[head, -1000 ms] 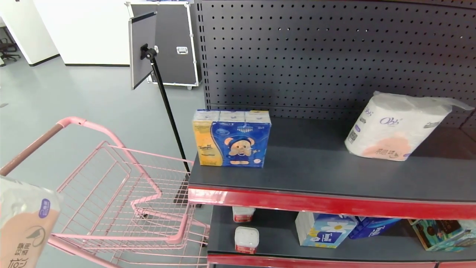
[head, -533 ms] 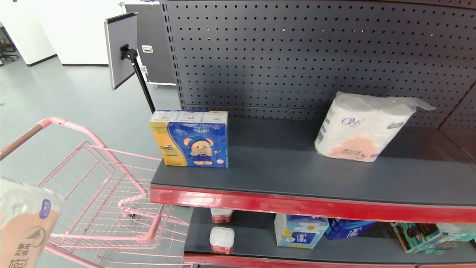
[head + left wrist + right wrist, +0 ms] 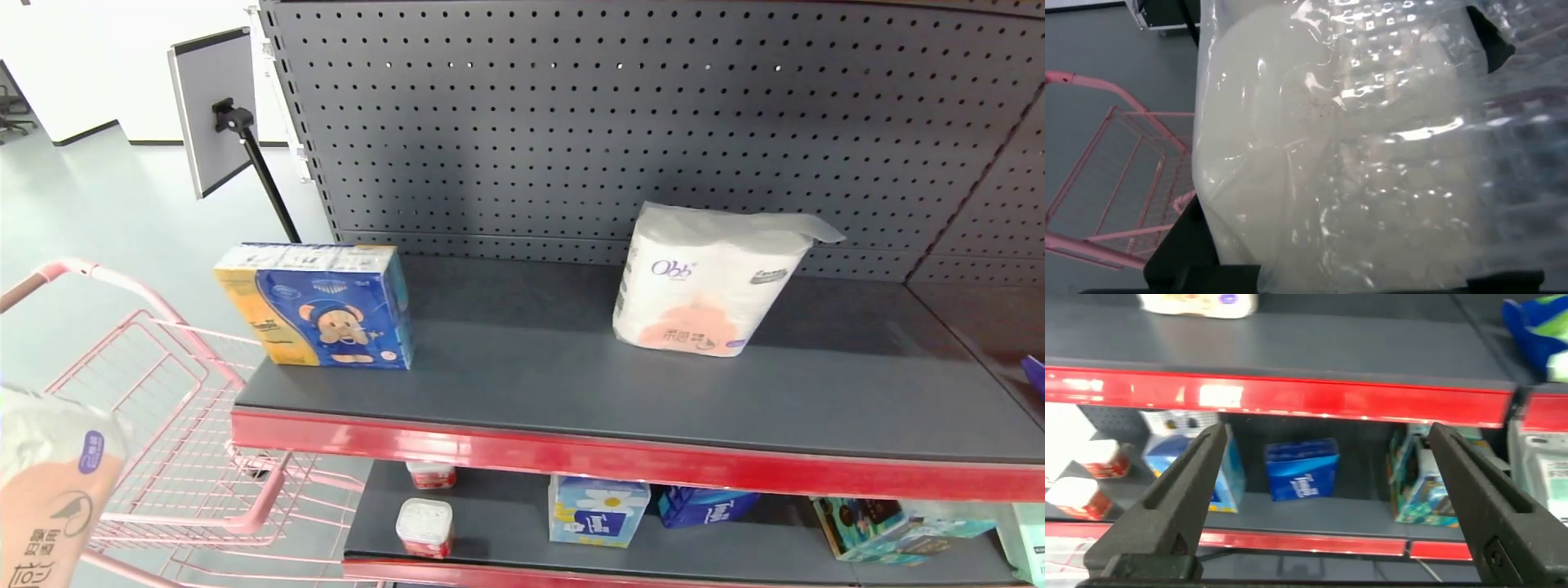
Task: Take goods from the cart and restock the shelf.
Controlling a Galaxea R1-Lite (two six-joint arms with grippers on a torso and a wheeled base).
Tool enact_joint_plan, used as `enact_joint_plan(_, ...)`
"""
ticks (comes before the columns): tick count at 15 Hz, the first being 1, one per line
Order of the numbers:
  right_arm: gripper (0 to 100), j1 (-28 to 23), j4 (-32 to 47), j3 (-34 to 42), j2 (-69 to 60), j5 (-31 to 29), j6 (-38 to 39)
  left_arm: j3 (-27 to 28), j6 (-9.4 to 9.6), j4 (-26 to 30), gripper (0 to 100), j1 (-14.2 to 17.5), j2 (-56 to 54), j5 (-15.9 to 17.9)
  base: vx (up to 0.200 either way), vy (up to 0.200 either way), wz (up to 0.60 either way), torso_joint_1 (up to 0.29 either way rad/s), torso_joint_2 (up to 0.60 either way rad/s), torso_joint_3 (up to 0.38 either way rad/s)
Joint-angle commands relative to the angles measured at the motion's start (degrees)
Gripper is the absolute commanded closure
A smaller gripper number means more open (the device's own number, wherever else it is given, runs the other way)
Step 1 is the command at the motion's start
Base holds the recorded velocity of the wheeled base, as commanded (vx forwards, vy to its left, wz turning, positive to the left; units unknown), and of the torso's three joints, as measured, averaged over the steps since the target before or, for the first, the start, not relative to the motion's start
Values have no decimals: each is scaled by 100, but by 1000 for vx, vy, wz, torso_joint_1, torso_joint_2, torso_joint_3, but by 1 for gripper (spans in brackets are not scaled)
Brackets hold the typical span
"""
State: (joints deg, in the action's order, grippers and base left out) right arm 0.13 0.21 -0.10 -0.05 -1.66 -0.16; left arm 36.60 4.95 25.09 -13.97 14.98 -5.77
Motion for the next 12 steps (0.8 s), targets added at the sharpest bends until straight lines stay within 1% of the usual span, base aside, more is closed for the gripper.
enact_joint_plan(1, 0, 4, -3, 1, 5, -1, -2, -3, 6, -4, 100, 0, 13, -3, 0, -200, 0, 2, 2, -2)
enact_joint_plan(10, 0, 4, -3, 1, 5, -1, -2, -39, 6, 5, 100, 0, 13, 5, 0, -200, 0, 1, 1, 1)
enact_joint_plan(12, 0, 4, -3, 1, 5, -1, -2, -47, 32, 5, 100, 0, 31, 5, 0, 0, 0, 0, 0, 0)
